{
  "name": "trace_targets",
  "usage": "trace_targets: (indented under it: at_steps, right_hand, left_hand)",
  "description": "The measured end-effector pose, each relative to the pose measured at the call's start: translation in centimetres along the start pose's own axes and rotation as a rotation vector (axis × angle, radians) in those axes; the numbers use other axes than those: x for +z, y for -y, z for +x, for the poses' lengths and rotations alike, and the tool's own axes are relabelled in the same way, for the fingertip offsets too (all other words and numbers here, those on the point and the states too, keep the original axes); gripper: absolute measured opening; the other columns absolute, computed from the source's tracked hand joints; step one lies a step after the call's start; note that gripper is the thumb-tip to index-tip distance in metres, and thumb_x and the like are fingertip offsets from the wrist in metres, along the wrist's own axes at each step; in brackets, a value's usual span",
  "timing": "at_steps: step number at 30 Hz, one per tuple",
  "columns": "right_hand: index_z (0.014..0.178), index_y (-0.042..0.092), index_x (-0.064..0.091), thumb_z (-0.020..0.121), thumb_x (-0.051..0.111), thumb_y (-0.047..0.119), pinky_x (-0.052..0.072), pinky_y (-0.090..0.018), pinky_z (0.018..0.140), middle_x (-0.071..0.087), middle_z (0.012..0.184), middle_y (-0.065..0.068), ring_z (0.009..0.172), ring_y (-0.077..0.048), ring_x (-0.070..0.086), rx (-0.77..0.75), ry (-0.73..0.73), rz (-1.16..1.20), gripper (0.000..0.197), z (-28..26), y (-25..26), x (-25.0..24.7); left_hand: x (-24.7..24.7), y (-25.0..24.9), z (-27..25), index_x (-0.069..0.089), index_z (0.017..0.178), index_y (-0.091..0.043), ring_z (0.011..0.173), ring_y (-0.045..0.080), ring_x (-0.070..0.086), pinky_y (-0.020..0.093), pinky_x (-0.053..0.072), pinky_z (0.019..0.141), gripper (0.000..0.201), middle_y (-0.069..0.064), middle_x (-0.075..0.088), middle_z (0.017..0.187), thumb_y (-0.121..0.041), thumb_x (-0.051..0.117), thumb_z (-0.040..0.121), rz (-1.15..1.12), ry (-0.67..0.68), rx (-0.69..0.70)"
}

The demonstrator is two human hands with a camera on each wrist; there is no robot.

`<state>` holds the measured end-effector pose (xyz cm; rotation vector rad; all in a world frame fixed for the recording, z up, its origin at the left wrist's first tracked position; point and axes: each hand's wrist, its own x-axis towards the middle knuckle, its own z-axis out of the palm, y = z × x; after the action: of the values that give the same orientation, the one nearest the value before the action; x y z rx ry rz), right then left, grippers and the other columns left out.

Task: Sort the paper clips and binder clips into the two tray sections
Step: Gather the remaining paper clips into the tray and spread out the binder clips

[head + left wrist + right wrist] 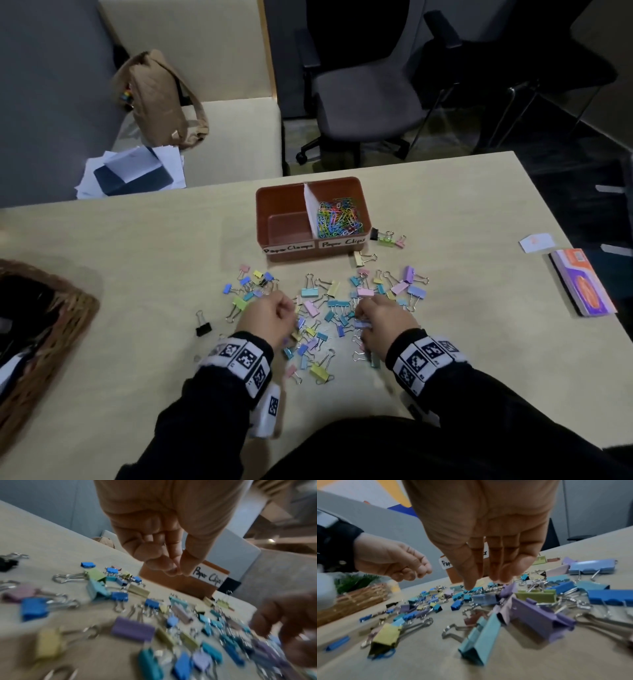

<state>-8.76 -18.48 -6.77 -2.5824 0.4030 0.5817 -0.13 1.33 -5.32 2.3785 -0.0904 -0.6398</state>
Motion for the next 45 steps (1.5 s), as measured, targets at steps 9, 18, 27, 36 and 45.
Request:
trace_targets:
  at_steps: [9, 18, 27, 36, 45]
  right_hand:
    - [0.098, 0.02, 0.054, 0.083, 0.06, 0.016, 0.042, -0.024, 0.069, 0.049, 0.098, 0.005, 0.088, -0.017, 0.054, -0.106, 0.162, -0.134, 0.017, -2.2, -0.9, 0.6]
    - [0.117, 0.013, 0.05, 0.084, 0.057, 0.001, 0.052, -0.034, 0.084, 0.046, 0.118, -0.006, 0.098, -0.025, 0.057, -0.155, 0.185, -0.303, 0.035, -2.9, -0.1, 2.0]
    - [0.123, 0.015, 0.045, 0.077, 0.067, -0.001, 0.052, -0.039, 0.093, 0.043, 0.122, -0.008, 0.11, -0.027, 0.052, -0.112, 0.173, -0.287, 0.053, -2.9, -0.5, 3.5]
    - [0.119, 0.018, 0.05, 0.086, 0.055, 0.008, 0.052, -0.036, 0.086, 0.048, 0.113, -0.007, 0.102, -0.027, 0.052, -0.157, 0.116, -0.275, 0.035, -3.1, -1.0, 3.9]
    - [0.124, 0.016, 0.051, 0.083, 0.062, 0.001, 0.05, -0.042, 0.096, 0.041, 0.123, -0.007, 0.111, -0.026, 0.05, -0.128, 0.185, -0.319, 0.046, -2.9, -1.1, 3.7]
  left_hand:
    - [3.3, 2.0, -3.8, 0.059, 0.088, -0.028, 0.08, 0.009, 0.057, 0.026, 0.049, 0.073, 0.03, -0.01, 0.056, 0.088, -0.051, 0.072, 0.074, 0.392, 0.348, 0.094]
    - [5.2, 0.4, -4.9, 0.048, 0.116, -0.021, 0.106, 0.025, 0.055, 0.036, 0.048, 0.084, 0.039, 0.003, 0.046, 0.121, -0.034, 0.064, 0.082, 0.629, 0.379, 0.188]
    - [2.8, -0.2, -3.2, 0.052, 0.11, -0.025, 0.089, 0.011, 0.053, 0.022, 0.045, 0.075, 0.036, -0.006, 0.04, 0.114, -0.024, 0.069, 0.079, 0.277, 0.208, 0.149]
    - [-5.8, -5.2, 4.6, 0.062, 0.1, -0.021, 0.082, 0.011, 0.054, 0.022, 0.042, 0.074, 0.016, -0.002, 0.053, 0.101, -0.02, 0.067, 0.084, 0.093, -0.24, 0.264]
    - [-6.5, -4.6, 6.7, 0.058, 0.122, -0.021, 0.089, 0.019, 0.061, 0.034, 0.051, 0.087, 0.032, 0.002, 0.061, 0.113, -0.026, 0.059, 0.091, 0.075, -0.268, 0.294]
